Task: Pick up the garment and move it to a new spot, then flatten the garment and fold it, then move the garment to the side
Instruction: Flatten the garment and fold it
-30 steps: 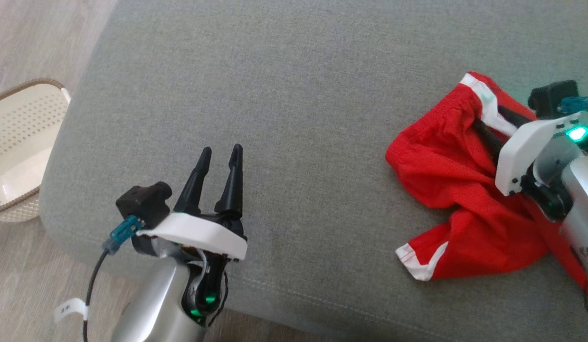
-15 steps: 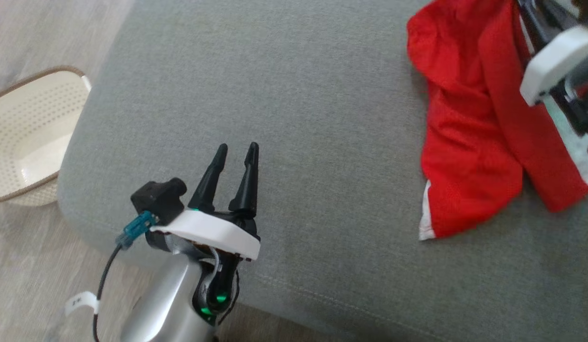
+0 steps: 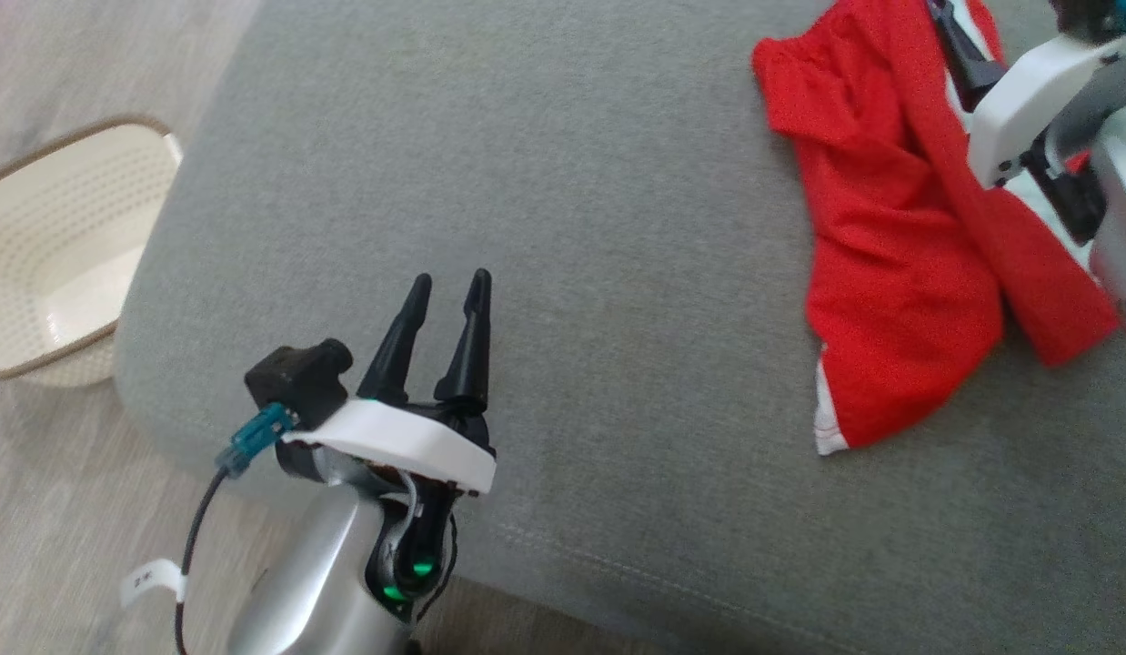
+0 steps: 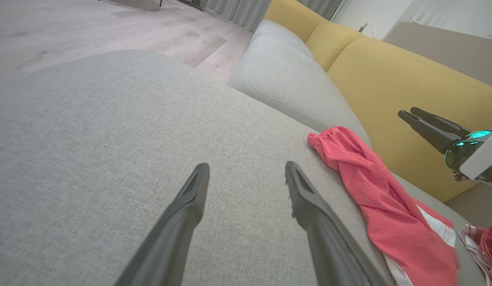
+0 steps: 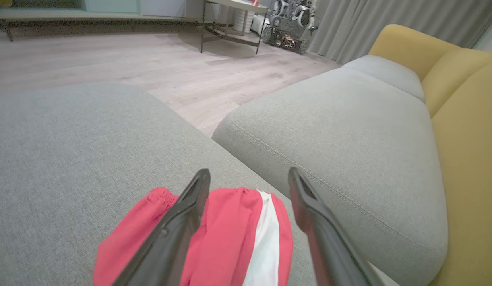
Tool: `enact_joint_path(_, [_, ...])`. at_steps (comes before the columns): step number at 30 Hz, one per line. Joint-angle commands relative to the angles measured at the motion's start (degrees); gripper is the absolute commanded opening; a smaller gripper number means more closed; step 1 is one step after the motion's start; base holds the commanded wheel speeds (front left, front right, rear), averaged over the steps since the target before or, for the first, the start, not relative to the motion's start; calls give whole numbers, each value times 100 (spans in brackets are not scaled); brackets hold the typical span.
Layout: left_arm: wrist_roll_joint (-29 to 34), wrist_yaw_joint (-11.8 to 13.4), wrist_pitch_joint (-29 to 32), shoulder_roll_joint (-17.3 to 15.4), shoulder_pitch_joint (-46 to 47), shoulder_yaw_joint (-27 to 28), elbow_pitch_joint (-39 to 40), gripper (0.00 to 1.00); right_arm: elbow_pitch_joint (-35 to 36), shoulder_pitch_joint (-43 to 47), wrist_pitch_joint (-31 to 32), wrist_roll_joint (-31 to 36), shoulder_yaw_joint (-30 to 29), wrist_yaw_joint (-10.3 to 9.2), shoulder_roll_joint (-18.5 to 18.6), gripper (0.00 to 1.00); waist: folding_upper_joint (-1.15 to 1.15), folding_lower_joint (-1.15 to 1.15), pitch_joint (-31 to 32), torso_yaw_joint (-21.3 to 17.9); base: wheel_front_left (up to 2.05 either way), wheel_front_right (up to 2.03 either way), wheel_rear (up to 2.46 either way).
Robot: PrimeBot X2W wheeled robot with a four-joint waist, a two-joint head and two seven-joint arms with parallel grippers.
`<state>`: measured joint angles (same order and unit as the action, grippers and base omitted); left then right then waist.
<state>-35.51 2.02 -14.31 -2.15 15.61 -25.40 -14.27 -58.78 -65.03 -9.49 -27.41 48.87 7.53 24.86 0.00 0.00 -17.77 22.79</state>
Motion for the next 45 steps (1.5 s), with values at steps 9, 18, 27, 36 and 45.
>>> enact_joint_path(9, [221,-51,-69,-73,110,481,153,100,358,907,-532,-280,-627,-4,-266,100,0,0,436,-834,0,0,0])
enact_joint_path(18, [419,-135,-69,-73,-69,774,70,100,1916,2803,-549,-8,-1980,-4,-455,100,0,0,893,-1536,0,0,0])
enact_joint_path(27, [523,-226,-69,-73,-359,956,0,100,3106,4629,-432,406,-2728,-4,-1109,100,0,0,1108,-1900,0,0,0])
enact_joint_path(36, [466,-238,-69,-73,-261,816,-21,100,3464,4810,323,268,-2563,-4,-1300,100,0,0,928,-1609,0,0,0])
enact_joint_path(45, [427,-190,-69,-73,-237,742,-35,100,3028,4656,937,-91,-2573,-4,-1421,100,0,0,753,-1165,0,0,0])
